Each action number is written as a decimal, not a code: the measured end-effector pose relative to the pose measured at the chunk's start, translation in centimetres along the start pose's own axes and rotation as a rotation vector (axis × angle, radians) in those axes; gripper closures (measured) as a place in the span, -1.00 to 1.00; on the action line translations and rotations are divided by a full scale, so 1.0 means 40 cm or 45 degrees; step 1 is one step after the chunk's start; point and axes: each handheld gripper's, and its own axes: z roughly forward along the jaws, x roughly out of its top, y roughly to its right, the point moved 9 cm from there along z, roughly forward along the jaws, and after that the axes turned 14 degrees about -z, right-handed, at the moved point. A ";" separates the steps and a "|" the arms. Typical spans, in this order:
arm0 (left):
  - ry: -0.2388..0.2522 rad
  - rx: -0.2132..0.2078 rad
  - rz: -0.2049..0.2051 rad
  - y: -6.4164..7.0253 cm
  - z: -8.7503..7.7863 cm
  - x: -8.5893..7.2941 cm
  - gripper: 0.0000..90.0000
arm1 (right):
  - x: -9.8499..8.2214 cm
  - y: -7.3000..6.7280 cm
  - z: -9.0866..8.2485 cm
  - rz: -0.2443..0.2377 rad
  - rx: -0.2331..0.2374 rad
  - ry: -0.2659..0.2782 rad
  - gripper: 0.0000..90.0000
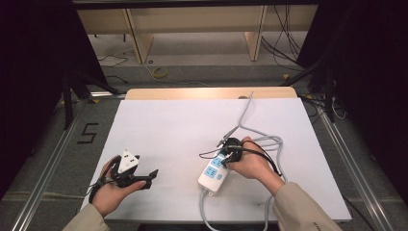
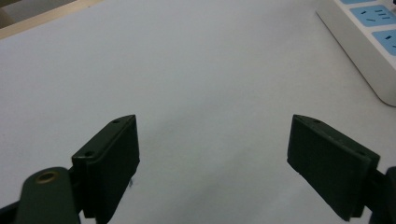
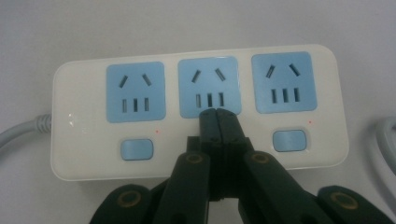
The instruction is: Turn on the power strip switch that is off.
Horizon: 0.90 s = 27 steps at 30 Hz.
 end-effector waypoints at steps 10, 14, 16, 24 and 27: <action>-0.003 -0.001 0.000 0.000 0.001 -0.001 -0.63 | 0.000 -0.001 0.002 0.010 0.003 0.002 1.00; -0.004 -0.002 0.003 0.000 0.001 -0.001 -0.63 | -0.002 0.002 0.002 0.015 0.011 0.015 1.00; -0.002 -0.002 0.001 0.000 0.001 0.000 -0.63 | -0.004 0.002 0.002 0.021 0.014 0.021 1.00; -0.006 -0.003 0.005 0.000 0.002 0.000 -0.63 | -0.002 0.001 0.002 0.024 0.013 0.034 1.00; -0.006 -0.002 0.004 0.000 0.002 0.000 -0.63 | -0.004 0.002 0.002 0.014 0.014 0.034 1.00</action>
